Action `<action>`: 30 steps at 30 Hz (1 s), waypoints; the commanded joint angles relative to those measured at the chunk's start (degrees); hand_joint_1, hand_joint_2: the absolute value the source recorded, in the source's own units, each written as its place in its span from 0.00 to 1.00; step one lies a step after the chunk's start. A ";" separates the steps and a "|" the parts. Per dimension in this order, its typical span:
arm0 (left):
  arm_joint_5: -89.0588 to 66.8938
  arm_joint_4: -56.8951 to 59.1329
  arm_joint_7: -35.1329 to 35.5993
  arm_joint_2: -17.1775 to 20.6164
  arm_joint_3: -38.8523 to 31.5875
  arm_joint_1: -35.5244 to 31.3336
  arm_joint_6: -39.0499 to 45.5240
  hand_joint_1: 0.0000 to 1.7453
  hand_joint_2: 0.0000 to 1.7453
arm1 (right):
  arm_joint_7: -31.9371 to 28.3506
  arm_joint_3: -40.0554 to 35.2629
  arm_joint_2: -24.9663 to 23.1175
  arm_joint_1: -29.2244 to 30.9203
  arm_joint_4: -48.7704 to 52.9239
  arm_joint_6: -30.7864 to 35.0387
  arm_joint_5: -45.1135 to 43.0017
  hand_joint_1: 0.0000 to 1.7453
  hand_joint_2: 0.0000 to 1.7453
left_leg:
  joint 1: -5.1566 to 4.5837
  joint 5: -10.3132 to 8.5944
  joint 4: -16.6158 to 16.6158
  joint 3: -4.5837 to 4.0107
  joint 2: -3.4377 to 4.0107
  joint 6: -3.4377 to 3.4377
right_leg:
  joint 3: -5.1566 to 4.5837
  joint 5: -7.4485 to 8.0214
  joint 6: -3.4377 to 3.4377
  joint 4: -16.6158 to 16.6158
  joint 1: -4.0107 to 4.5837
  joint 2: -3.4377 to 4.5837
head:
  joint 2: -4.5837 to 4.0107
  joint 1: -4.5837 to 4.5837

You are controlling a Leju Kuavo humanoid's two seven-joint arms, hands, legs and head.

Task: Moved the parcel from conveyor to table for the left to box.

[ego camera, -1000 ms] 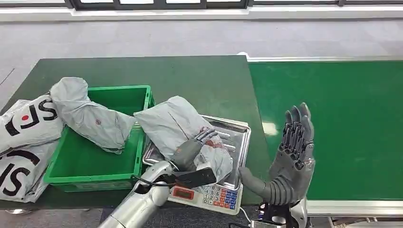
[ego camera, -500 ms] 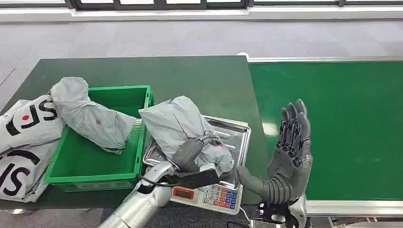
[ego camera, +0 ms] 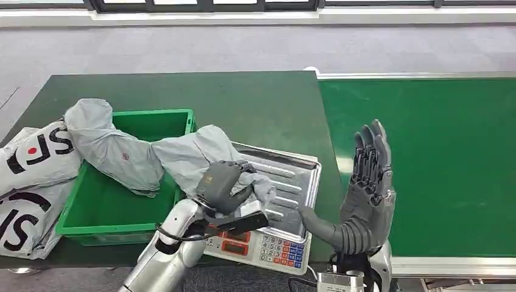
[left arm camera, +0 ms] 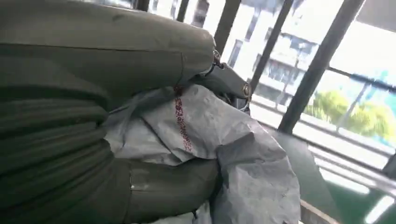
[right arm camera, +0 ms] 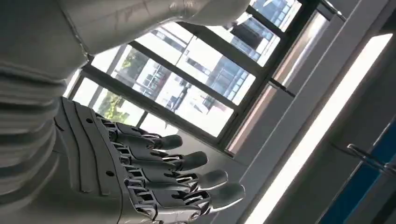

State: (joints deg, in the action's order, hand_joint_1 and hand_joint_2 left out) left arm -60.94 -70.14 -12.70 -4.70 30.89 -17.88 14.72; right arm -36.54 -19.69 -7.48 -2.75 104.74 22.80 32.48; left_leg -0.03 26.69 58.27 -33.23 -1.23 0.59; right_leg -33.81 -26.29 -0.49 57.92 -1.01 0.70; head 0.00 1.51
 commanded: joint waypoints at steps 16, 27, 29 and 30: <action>-29.06 -14.28 52.70 31.48 29.94 -29.31 11.91 1.00 1.00 | 0.29 0.93 0.03 -0.35 -1.12 2.84 -1.23 0.00 1.00 | 0.32 -0.44 -0.04 -0.40 0.14 0.39 | -0.50 0.37 0.37 0.03 0.33 -0.01 | 0.00 -0.04; -29.06 10.44 52.65 22.67 23.83 -18.58 19.56 1.00 1.00 | 2.24 0.79 0.58 -0.64 0.10 2.32 -0.02 0.00 1.00 | 0.18 -0.56 -0.40 -0.11 0.22 0.36 | -0.27 0.47 0.38 -0.23 0.19 0.10 | 0.00 -0.04; -29.06 18.62 48.09 18.21 18.27 -17.10 22.77 1.00 1.00 | 2.09 1.29 0.40 -1.08 0.85 1.96 0.15 0.00 1.00 | 0.21 -0.49 -0.22 -0.22 0.23 0.37 | -0.40 0.41 0.38 -0.08 0.21 0.14 | 0.00 -0.04; -29.06 19.92 45.74 17.74 16.29 -16.98 22.92 1.00 1.00 | 2.11 1.34 0.41 -1.13 0.90 1.81 0.16 0.00 1.00 | 0.18 -0.50 -0.19 -0.28 0.11 0.37 | -0.43 0.38 0.37 -0.04 0.18 0.05 | 0.00 -0.04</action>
State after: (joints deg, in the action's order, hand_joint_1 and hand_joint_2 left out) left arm -85.81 -74.77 38.49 23.56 55.76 -40.24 32.04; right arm -35.43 -19.28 -7.50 -3.81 105.24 24.85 32.11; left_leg 0.18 26.24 58.24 -33.67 -1.09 0.98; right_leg -34.44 -25.92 -0.12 58.02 -0.81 0.87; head 0.00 1.46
